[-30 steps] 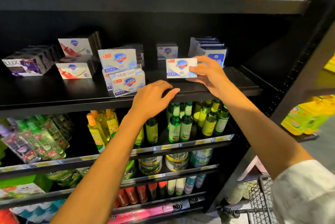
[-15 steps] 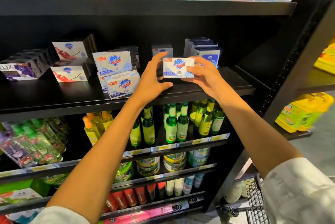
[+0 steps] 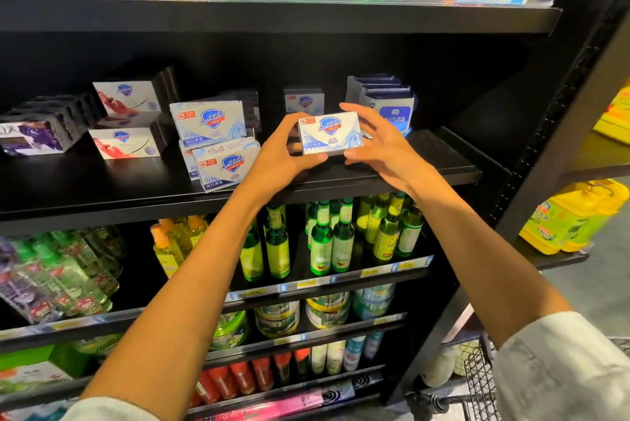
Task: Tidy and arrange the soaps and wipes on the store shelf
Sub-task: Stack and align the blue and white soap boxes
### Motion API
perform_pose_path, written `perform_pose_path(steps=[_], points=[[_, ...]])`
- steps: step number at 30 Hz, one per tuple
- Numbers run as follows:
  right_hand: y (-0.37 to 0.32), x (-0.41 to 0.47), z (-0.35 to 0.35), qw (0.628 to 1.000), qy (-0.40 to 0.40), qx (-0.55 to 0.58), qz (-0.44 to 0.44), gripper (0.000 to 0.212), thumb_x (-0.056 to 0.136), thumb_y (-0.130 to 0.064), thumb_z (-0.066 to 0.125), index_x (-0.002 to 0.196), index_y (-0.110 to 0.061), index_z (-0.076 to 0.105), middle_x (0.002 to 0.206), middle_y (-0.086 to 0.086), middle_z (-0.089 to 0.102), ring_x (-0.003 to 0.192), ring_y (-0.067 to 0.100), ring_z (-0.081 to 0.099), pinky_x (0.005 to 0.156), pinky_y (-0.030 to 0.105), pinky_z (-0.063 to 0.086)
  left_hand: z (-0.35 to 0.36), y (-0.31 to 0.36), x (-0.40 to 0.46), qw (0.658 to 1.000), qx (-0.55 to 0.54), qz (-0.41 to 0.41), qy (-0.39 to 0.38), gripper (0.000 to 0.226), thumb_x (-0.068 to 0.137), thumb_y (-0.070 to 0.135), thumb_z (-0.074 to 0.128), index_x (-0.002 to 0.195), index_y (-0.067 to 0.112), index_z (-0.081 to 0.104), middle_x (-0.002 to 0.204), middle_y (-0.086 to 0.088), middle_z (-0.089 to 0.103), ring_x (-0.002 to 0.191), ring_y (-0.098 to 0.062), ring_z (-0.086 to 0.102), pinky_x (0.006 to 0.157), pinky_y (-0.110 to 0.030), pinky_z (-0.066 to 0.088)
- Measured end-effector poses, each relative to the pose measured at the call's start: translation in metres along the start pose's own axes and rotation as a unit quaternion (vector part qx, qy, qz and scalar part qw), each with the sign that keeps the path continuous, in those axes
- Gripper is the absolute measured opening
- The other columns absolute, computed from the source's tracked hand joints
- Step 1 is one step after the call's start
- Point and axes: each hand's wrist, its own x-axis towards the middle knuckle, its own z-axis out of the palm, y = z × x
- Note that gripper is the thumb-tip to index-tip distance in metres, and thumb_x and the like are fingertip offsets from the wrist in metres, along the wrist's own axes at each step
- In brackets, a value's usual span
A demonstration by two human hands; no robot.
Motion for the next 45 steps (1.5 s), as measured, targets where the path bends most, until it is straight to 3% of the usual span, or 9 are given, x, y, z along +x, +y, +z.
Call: perform_pose_path(steps=[5,9,17,20,25,30,35,39,45], points=[[0.0041,0.0015,-0.0005,1.000,0.026,0.012,-0.010,0.064,0.088,0.006,0.074,0.144,-0.017,0.052,0.143,0.007,0.060,0.131,0.024,0.062,0.086,0.047,0.062,-0.0009,0.0002,0.0013,1.000,0.011,0.018,-0.001,0.080,0.089,0.021,0.083,0.153,0.036,0.037,0.146,0.007,0.054,0.133,-0.009,0.053,0.103,-0.036,0.056],[0.0046,0.0013,-0.0005,1.000,0.022,0.020,-0.011,0.061,0.090,0.006,0.072,0.144,-0.011,0.051,0.144,0.013,0.059,0.128,0.030,0.064,0.086,0.048,0.062,-0.0001,0.0006,-0.0008,0.999,0.015,0.047,0.000,0.080,0.090,0.010,0.080,0.154,0.030,0.037,0.153,0.004,0.047,0.138,-0.008,0.049,0.093,-0.026,0.059],[0.0022,0.0000,0.0000,1.000,0.007,0.016,-0.012,0.061,0.095,-0.001,0.070,0.150,-0.014,0.048,0.142,0.010,0.061,0.131,0.026,0.061,0.104,0.051,0.055,-0.0009,-0.0010,-0.0010,0.999,0.007,0.035,0.025,0.058,0.093,0.019,0.078,0.144,0.023,0.050,0.139,0.009,0.059,0.131,-0.006,0.054,0.103,-0.043,0.056],[0.0012,-0.0010,-0.0006,1.000,0.002,0.021,-0.016,0.068,0.093,0.004,0.070,0.152,-0.019,0.046,0.143,0.006,0.059,0.132,0.025,0.061,0.104,0.046,0.056,-0.0006,-0.0019,-0.0003,0.999,-0.010,0.030,0.022,0.057,0.093,0.017,0.077,0.144,0.020,0.052,0.138,0.005,0.061,0.131,-0.009,0.055,0.096,-0.047,0.060],[0.0027,-0.0014,-0.0016,0.999,0.015,0.004,-0.028,0.054,0.092,0.000,0.073,0.142,-0.007,0.055,0.141,0.013,0.062,0.134,0.028,0.059,0.108,0.055,0.051,0.0022,0.0009,-0.0005,0.999,-0.014,0.018,0.026,0.056,0.096,0.021,0.074,0.146,0.019,0.049,0.136,0.002,0.060,0.129,-0.013,0.057,0.085,-0.044,0.064],[0.0036,-0.0033,-0.0009,0.999,0.029,0.001,-0.027,0.041,0.096,-0.005,0.070,0.135,-0.005,0.059,0.132,0.014,0.068,0.131,0.027,0.062,0.105,0.050,0.055,-0.0002,-0.0006,-0.0030,0.998,0.013,0.050,0.019,0.066,0.092,0.022,0.079,0.149,0.028,0.047,0.150,0.009,0.049,0.136,-0.007,0.049,0.095,-0.035,0.060],[0.0027,-0.0029,-0.0001,0.999,0.029,0.013,-0.014,0.039,0.100,-0.011,0.067,0.137,-0.004,0.058,0.132,0.015,0.068,0.131,0.028,0.062,0.105,0.050,0.055,-0.0014,-0.0038,-0.0023,0.998,0.016,0.060,0.030,0.049,0.092,0.016,0.078,0.138,0.021,0.060,0.135,0.007,0.064,0.130,-0.008,0.057,0.100,-0.047,0.058],[0.0008,-0.0045,0.0004,0.999,0.020,0.021,-0.024,0.043,0.096,-0.014,0.070,0.138,-0.010,0.059,0.137,0.013,0.064,0.135,0.027,0.058,0.108,0.052,0.052,0.0012,-0.0015,-0.0028,0.998,0.011,0.050,0.034,0.048,0.096,0.020,0.075,0.140,0.019,0.059,0.132,0.006,0.067,0.126,-0.011,0.060,0.089,-0.042,0.063],[0.0024,-0.0036,0.0006,0.998,0.050,0.011,-0.019,0.040,0.094,-0.001,0.071,0.132,-0.011,0.060,0.130,0.011,0.070,0.126,0.025,0.066,0.104,0.043,0.056,0.0047,0.0008,-0.0029,0.999,0.011,0.035,0.034,0.045,0.098,0.025,0.072,0.139,0.015,0.057,0.128,0.001,0.068,0.116,-0.011,0.067,0.080,-0.037,0.064]])
